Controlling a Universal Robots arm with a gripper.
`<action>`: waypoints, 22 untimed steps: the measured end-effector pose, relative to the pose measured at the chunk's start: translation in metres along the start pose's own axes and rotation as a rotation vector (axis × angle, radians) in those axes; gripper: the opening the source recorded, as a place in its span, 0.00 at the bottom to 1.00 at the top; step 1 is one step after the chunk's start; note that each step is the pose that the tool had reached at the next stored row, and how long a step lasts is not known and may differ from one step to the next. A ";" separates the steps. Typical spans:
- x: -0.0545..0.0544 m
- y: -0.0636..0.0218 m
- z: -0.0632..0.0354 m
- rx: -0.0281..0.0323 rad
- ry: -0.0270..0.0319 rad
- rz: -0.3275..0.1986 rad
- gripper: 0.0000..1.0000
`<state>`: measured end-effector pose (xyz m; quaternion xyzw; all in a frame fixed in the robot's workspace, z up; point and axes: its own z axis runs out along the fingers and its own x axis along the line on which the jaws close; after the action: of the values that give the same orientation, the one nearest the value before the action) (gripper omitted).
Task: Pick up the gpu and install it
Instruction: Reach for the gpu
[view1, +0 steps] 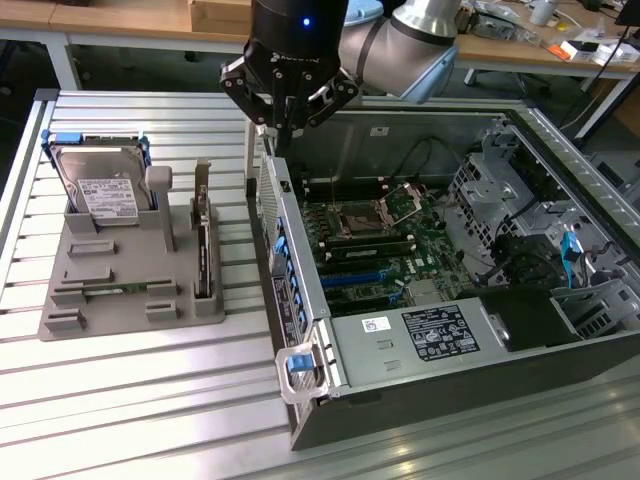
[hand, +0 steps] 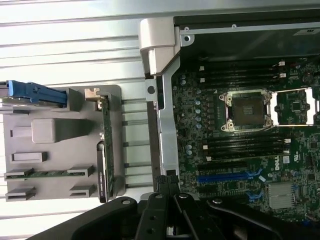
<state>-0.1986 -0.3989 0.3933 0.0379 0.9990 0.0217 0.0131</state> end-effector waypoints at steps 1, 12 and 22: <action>0.000 0.0000 0.0000 0.0001 0.0000 0.000 0.11; 0.010 -0.0007 -0.0003 0.0001 0.0001 0.000 0.11; 0.019 -0.0014 -0.0005 0.0000 0.0000 0.000 0.11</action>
<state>-0.2179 -0.3989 0.3933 0.0379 0.9990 0.0217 0.0131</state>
